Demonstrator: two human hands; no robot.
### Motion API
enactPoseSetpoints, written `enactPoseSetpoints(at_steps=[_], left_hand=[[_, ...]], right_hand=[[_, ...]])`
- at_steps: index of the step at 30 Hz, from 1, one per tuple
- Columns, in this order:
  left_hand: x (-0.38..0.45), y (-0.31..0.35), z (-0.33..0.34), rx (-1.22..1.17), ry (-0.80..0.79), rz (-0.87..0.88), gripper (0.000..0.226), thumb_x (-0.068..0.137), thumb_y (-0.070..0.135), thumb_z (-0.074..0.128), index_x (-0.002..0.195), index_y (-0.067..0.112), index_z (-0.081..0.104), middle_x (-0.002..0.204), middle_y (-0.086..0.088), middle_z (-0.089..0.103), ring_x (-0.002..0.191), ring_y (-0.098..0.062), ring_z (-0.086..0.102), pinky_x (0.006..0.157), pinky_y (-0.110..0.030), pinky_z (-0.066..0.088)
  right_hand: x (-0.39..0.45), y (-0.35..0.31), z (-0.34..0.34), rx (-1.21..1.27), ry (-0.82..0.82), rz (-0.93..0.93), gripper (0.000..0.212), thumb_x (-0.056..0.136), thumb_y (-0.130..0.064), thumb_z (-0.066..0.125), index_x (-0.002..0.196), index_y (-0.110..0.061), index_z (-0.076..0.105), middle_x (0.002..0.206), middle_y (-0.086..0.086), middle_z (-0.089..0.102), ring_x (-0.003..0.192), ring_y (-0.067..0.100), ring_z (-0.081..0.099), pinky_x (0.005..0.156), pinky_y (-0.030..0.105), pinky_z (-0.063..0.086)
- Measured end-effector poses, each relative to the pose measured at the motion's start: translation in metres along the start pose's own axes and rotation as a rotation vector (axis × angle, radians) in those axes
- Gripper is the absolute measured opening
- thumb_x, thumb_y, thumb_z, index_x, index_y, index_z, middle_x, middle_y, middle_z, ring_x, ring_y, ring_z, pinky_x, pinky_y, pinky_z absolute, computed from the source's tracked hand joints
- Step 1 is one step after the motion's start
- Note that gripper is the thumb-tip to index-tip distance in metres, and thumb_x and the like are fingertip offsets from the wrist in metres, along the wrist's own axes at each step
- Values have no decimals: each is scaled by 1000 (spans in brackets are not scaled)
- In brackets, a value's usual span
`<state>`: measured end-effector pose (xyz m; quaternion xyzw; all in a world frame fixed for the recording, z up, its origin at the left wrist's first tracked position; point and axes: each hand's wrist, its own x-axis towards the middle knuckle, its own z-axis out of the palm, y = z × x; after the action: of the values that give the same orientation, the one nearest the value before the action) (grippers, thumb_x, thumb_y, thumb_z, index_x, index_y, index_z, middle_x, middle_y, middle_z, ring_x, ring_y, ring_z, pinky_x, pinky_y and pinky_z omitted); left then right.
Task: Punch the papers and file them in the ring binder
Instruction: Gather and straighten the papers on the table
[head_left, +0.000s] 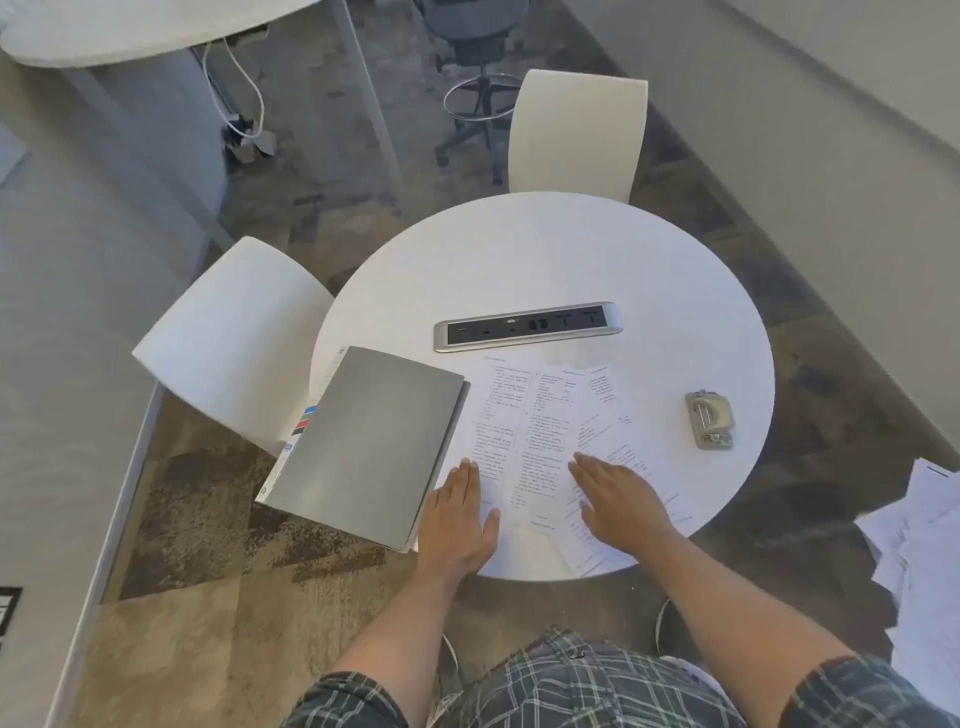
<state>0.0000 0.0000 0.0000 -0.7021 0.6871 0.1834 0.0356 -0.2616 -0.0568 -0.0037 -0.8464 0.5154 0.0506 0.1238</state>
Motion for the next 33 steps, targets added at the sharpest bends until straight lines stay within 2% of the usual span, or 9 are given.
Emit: enactPoseSetpoints(at_steps=[2, 4, 8, 10, 16, 21, 23, 28, 33], left_hand=[[2, -2, 2, -15, -37, -33, 78, 105, 55, 26, 166, 14, 3, 174, -2, 4, 161, -19, 6, 129, -38, 9], [3, -4, 6, -10, -70, -47, 77, 105, 57, 25, 166, 14, 6, 174, -2, 7, 160, -19, 8, 129, -38, 9], [4, -1, 9, -36, -96, -74, 74, 105, 56, 28, 165, 15, 16, 173, -1, 17, 159, -18, 16, 129, -39, 14], [5, 1, 9, -63, -79, -96, 71, 105, 55, 31, 164, 16, 23, 170, -1, 25, 157, -19, 23, 128, -40, 19], [11, 7, 6, -128, -44, -152, 65, 104, 54, 35, 158, 17, 40, 164, 0, 40, 152, -18, 36, 125, -39, 29], [12, 4, 11, -139, -29, -149, 62, 103, 50, 42, 155, 17, 44, 162, 0, 43, 149, -19, 40, 121, -36, 33], [12, 3, 13, -139, -12, -149, 61, 102, 49, 43, 154, 17, 46, 161, 0, 44, 148, -19, 42, 119, -35, 34], [14, 3, 15, -139, 39, -134, 58, 99, 45, 47, 148, 16, 53, 154, 1, 53, 139, -19, 50, 114, -33, 41], [16, 5, 12, -65, 87, -88, 49, 86, 41, 51, 128, 17, 64, 128, 4, 66, 110, -18, 62, 91, -32, 49]], right_hand=[[3, -5, 1, 7, -126, -48, 69, 106, -44, 44, 166, -19, 20, 173, 1, 18, 156, 21, 28, 124, 39, 27], [5, -11, 0, 0, -180, -76, 77, 103, -52, 48, 166, -19, 18, 173, 0, 17, 155, 21, 30, 122, 39, 31], [14, -22, -2, -118, -190, -127, 90, 92, -68, 54, 161, -16, 29, 170, 7, 26, 148, 27, 41, 117, 43, 38], [18, -25, 1, -183, -174, -157, 91, 90, -70, 56, 157, -13, 35, 166, 14, 33, 140, 31, 49, 116, 44, 39], [23, -35, 3, -284, -185, -203, 75, 94, -57, 55, 149, -8, 44, 153, 24, 49, 121, 36, 62, 107, 45, 47], [24, -42, 1, -395, -219, -253, 46, 95, -33, 53, 128, -3, 61, 137, 33, 61, 97, 38, 71, 87, 42, 54], [24, -44, 3, -414, -204, -259, 42, 99, -25, 49, 131, 0, 59, 139, 38, 57, 98, 41, 70, 87, 43, 54], [24, -43, 9, -437, -158, -231, 38, 100, -20, 56, 134, -2, 61, 134, 37, 61, 97, 41, 73, 86, 44, 57], [21, -33, 11, -344, -86, -229, 37, 96, -23, 61, 130, -7, 67, 131, 28, 68, 97, 37, 73, 84, 42, 57]])
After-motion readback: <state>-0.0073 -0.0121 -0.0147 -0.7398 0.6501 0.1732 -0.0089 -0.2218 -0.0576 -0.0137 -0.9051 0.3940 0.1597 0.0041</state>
